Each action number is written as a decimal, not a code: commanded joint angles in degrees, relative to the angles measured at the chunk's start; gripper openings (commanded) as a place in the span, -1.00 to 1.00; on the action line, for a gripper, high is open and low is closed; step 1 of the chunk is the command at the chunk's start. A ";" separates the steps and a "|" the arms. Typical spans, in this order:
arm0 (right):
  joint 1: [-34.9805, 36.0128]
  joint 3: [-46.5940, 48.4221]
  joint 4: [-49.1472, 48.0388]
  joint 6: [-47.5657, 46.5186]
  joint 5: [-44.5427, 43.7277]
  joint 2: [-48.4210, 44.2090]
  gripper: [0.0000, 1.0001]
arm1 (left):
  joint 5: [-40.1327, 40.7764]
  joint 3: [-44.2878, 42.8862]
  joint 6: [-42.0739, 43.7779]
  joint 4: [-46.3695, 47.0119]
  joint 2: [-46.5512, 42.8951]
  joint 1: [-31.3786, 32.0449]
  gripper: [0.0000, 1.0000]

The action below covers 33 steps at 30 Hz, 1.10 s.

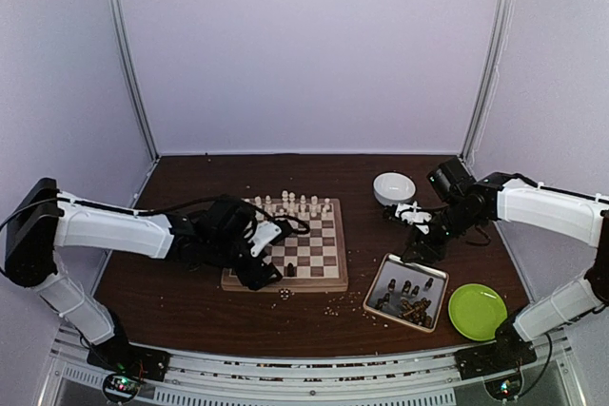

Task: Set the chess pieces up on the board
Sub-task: Adjust the bishop at d8, then pick up the bishop from d8.

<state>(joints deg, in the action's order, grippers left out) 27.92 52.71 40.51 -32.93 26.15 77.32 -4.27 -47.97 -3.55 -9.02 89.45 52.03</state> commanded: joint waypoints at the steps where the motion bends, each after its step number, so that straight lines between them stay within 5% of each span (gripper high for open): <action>1: -0.24 1.69 0.61 -0.39 0.66 0.57 -0.15 | 0.20 0.06 -1.20 -6.81 -8.36 0.70 0.43; 9: -0.17 2.26 0.94 -0.21 0.33 1.21 -0.19 | 5.30 -13.50 5.31 -16.57 -13.02 0.70 0.44; 19: -0.19 6.38 12.09 -2.29 -6.99 -4.28 -0.24 | 6.12 -36.83 10.39 -13.58 -1.64 -0.31 0.48; 33: 2.18 3.28 14.18 -1.82 -8.59 1.28 -0.41 | 11.45 -24.75 3.32 -1.84 -9.55 -6.32 0.48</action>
<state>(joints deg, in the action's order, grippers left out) 29.02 57.36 54.68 -34.50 19.55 75.83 5.54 -72.53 1.37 -16.69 83.29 45.32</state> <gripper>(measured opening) 0.316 0.740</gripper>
